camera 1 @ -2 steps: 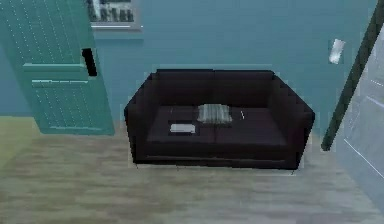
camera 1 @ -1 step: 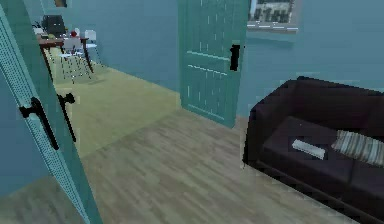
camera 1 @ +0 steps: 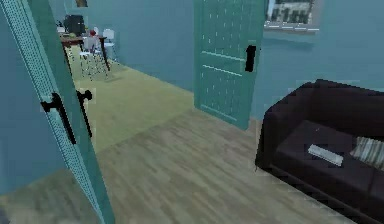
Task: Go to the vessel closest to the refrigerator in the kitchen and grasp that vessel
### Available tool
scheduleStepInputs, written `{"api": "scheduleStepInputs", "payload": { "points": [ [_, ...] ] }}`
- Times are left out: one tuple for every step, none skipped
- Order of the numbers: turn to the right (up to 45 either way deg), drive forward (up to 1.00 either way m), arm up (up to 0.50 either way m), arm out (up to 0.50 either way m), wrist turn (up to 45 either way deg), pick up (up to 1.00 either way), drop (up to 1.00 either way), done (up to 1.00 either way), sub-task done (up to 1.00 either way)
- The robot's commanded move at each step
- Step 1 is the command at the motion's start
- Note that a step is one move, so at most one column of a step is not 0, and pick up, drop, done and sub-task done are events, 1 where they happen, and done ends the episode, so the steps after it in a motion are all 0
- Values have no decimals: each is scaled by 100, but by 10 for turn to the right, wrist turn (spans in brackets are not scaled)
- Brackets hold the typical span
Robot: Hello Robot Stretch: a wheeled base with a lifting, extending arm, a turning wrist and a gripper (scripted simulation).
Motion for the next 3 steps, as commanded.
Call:
{"api": "scheduleStepInputs", "payload": {
  "points": [
    [0,100,0,0,0,0,0,0,0],
    [0,40,0,0,0,0,0,0,0],
    [-300,0,0,0,0,0,0,0,0]
  ]
}}
